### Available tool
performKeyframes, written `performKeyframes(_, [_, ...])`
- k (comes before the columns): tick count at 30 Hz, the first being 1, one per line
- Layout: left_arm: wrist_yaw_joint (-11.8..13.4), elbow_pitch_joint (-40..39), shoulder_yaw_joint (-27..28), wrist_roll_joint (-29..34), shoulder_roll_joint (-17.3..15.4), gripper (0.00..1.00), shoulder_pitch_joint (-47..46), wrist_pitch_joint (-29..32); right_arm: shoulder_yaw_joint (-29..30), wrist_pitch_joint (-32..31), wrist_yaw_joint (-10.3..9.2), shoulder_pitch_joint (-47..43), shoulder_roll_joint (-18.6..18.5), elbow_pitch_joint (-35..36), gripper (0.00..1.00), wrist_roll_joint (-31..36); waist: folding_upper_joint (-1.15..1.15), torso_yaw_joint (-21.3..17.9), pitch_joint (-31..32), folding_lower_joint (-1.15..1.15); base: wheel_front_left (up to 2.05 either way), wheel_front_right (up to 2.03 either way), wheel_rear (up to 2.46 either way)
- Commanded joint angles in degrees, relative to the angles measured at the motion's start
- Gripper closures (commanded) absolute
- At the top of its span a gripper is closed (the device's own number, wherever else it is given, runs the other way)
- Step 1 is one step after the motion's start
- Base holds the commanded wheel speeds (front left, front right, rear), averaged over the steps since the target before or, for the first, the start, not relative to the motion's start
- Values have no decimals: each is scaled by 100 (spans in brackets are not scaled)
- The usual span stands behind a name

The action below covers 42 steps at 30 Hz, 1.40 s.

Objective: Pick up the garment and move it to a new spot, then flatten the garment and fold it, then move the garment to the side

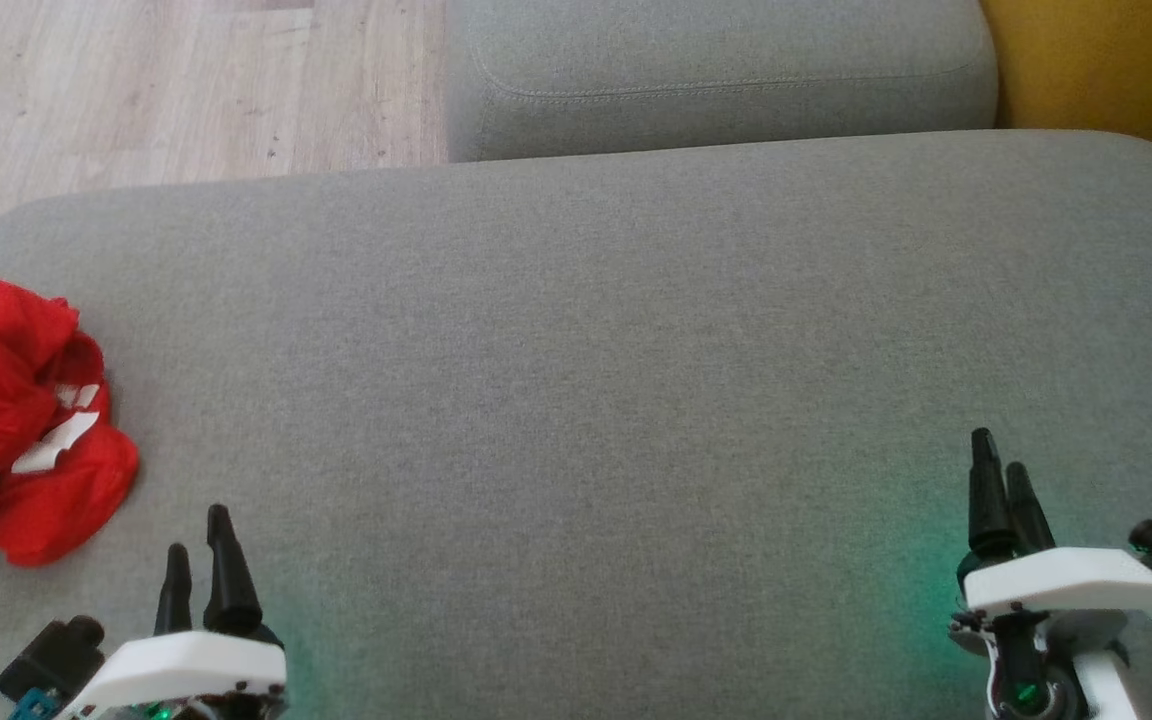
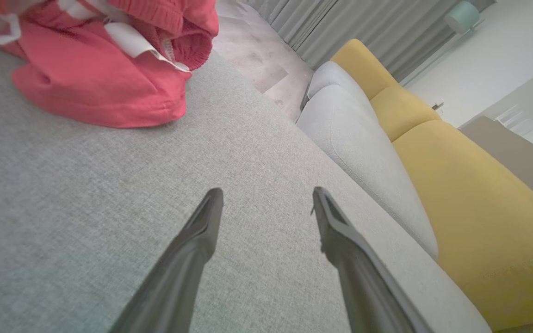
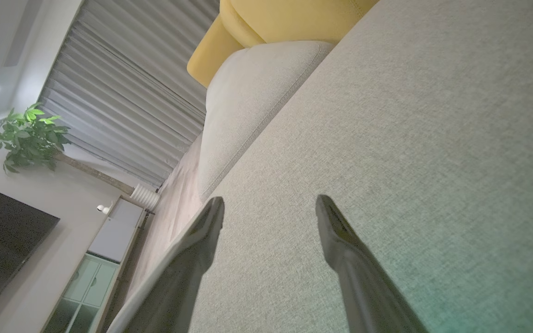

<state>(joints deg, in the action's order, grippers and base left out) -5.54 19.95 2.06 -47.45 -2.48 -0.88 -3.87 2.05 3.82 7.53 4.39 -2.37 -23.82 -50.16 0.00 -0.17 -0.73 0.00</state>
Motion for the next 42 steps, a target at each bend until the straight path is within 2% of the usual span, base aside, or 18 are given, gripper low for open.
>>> performKeyframes(1, [5,-171,83,233,-40,0,-235,-78,-114,91,-2,370,-64,138,0,244,0,1,-1,0,0,0,0])
performKeyframes(42, [141,-46,-206,3223,-159,0,-204,-776,-490,784,-4,523,-57,-378,0,3442,0,-24,24,0,0,0,0])
